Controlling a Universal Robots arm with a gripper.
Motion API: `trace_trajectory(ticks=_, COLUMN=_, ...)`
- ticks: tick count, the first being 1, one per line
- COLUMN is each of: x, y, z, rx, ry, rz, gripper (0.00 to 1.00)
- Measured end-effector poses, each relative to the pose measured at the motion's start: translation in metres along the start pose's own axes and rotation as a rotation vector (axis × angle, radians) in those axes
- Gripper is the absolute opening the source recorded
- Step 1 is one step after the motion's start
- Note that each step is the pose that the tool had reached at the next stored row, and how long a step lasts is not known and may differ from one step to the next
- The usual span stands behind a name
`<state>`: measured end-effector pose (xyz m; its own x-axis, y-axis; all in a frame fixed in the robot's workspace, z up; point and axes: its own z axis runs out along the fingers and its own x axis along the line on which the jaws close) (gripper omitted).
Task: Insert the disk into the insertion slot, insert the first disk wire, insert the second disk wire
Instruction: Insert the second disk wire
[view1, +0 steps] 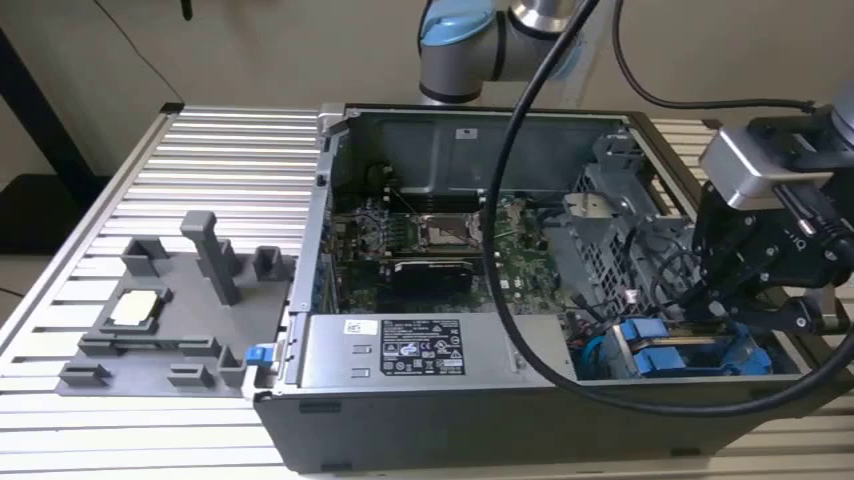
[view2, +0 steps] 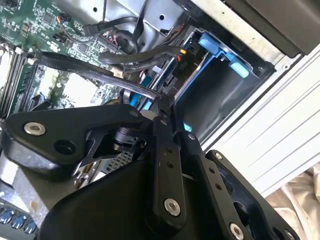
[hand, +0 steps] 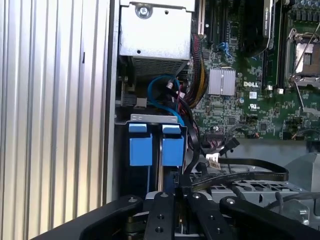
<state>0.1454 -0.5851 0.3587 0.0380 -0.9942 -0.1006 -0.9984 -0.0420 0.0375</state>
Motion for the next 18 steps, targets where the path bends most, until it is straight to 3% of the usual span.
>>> trace_trajectory(ticks=4, x=0.0014, y=-0.0006, z=0.0033, rx=0.0006, ry=-0.0129, rz=0.001, gripper=0.16)
trace_trajectory(ticks=9, x=0.0015, y=-0.0008, z=0.0037, rx=0.001, ry=-0.013, rz=0.001, gripper=0.16)
trace_trajectory(ticks=13, x=0.0018, y=-0.001, z=0.0066, rx=0.0075, ry=-0.0228, rz=0.001, gripper=0.16)
trace_trajectory(ticks=18, x=0.0022, y=-0.0018, z=0.0098, rx=0.0084, ry=-0.0364, rz=0.0, gripper=0.16)
